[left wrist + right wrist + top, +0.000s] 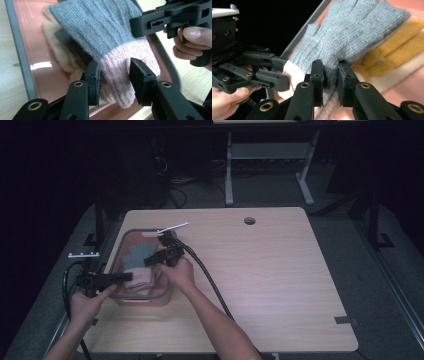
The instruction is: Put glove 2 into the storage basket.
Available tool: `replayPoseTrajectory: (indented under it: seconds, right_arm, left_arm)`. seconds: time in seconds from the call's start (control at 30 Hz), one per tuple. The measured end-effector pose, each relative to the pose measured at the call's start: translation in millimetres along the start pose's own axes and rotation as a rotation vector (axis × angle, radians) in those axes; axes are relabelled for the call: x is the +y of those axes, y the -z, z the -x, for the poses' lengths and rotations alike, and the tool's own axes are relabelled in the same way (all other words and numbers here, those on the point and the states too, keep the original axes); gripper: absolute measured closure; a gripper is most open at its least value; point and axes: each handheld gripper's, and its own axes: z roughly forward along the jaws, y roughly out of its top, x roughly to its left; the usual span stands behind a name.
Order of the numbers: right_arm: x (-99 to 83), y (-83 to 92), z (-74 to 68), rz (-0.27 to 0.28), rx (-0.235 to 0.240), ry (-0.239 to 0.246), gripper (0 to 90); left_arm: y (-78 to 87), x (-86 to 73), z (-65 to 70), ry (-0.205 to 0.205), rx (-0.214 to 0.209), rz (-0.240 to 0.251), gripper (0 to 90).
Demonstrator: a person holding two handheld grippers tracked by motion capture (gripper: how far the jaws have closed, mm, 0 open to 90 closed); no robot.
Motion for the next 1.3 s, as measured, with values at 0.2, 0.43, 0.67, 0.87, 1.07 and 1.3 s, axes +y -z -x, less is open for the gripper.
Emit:
replayPoseTrajectory:
  seconds: [0.2, 0.43, 0.67, 0.87, 1.07, 1.3]
  right_arm:
    - [-1.4, -4.6, -1.4, -0.009, -0.019, 0.007, 76.2]
    - [1.3, -1.0, -3.0, -0.006, -0.078, 0.031, 68.3]
    - [2.3, 3.6, -1.5, -0.008, -0.091, 0.032, 63.7]
    - [3.0, 7.8, -1.5, -0.003, -0.088, 0.030, 60.7]
    - [4.8, 18.3, -1.2, 0.013, -0.079, 0.032, 57.9]
    - [7.0, 37.1, -1.0, 0.049, -0.054, 0.024, 54.4]
  left_arm:
    - [-2.6, -1.7, -0.9, -0.011, 0.031, -0.017, 59.8]
    - [-1.0, 1.4, 5.2, -0.040, 0.062, -0.010, 53.3]
    - [2.8, 3.7, 7.4, -0.049, 0.073, 0.009, 48.6]
    - [5.0, 7.9, 11.1, -0.064, 0.074, 0.019, 48.0]
    - [4.8, 11.1, 14.8, -0.066, 0.059, 0.032, 48.1]
    - [10.1, 19.3, 25.0, -0.081, 0.039, 0.070, 48.0]
